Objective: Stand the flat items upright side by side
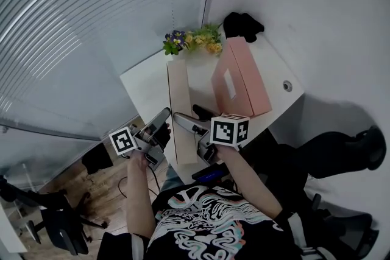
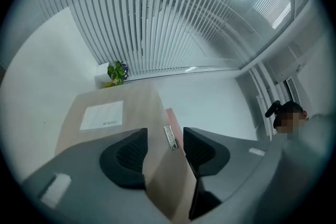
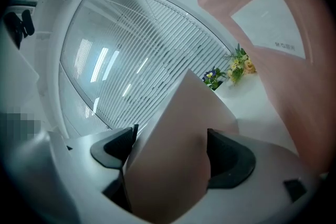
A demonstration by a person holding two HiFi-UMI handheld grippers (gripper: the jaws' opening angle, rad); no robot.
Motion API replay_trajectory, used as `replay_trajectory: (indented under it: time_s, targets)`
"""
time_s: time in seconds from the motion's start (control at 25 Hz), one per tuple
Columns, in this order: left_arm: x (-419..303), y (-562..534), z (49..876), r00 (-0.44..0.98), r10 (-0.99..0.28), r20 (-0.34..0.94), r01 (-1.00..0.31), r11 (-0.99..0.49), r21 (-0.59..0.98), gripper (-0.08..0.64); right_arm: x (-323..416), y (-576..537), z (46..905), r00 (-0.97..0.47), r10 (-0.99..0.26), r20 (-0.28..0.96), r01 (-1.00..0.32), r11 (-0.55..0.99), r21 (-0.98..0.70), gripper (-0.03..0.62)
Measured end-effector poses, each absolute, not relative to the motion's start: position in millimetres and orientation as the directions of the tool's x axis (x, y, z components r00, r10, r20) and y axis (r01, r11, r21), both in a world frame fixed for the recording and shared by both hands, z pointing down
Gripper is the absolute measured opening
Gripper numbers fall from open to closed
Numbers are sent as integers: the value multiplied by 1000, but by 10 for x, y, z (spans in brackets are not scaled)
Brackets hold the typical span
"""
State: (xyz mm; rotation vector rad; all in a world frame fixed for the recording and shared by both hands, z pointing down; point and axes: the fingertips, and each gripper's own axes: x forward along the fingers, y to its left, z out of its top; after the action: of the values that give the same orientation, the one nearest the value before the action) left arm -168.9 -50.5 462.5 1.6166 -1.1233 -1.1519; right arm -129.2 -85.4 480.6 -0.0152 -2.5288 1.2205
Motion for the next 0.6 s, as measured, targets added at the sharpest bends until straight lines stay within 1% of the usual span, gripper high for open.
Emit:
replay_trajectory:
  time_s: [0.16, 0.4, 0.6]
  targets:
    - [-1597, -497, 4686, 172, -971, -166, -224, -202, 953, 197, -1219, -896, 4816, -942, 129, 311, -162, 634, -756, 443]
    - [-1490, -347, 4795, 112, -990, -82, -242, -107, 964, 202, -1118, -900, 4799, -939, 101, 330, -193, 639, -745, 446]
    - [-1447, -337, 4803, 122, -990, -70, -235, -97, 967, 198, -1090, -917, 4833, -934, 69, 349, -232, 625, -745, 446]
